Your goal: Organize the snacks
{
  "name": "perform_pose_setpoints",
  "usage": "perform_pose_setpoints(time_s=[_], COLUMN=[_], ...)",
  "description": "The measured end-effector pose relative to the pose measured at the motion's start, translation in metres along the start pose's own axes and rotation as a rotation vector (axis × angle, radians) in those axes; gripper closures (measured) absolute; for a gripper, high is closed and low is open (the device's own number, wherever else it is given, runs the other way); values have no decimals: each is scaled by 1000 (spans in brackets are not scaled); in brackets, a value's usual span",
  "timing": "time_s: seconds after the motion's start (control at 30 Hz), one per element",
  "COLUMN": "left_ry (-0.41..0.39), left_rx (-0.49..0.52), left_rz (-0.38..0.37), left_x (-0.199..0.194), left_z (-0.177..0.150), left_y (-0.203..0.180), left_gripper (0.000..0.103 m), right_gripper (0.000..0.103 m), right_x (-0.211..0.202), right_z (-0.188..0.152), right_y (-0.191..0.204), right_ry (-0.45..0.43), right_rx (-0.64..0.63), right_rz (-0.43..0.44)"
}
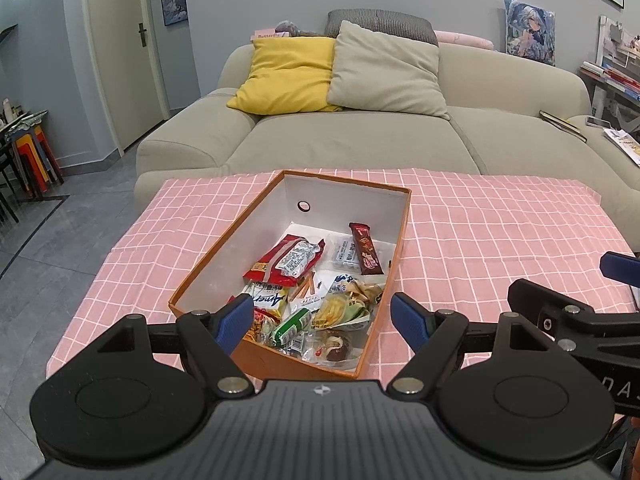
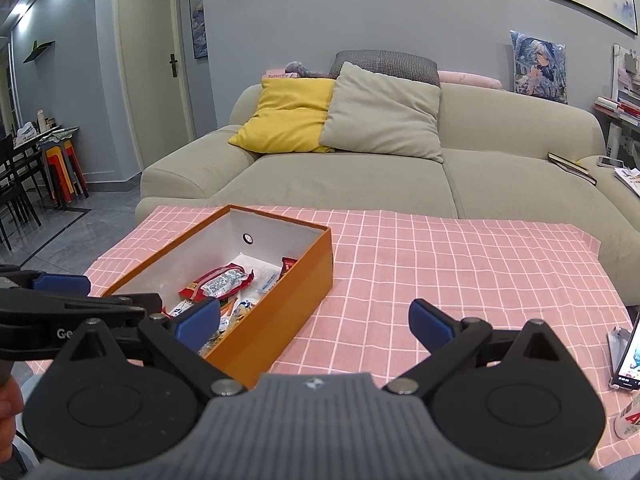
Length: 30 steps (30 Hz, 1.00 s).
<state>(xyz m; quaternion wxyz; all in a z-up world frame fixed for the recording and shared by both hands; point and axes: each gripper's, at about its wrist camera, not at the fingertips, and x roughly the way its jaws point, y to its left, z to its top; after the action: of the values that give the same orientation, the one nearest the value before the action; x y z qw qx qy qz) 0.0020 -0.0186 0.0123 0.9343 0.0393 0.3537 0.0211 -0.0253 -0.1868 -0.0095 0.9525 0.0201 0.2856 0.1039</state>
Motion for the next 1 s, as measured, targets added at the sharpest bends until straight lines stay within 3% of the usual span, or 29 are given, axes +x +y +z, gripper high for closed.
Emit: perform_pose_setpoints(time_s=[1.0], left_ry=[0], left_rx=[-14], left_rz=[-4], left_x=[-2], left_z=[5], left_y=[0], left_gripper=[12], right_gripper=[6], right_x=[0], right_z=[1], right_y=[0], right_ry=[2], right_rx=[-8], right_rz=[12])
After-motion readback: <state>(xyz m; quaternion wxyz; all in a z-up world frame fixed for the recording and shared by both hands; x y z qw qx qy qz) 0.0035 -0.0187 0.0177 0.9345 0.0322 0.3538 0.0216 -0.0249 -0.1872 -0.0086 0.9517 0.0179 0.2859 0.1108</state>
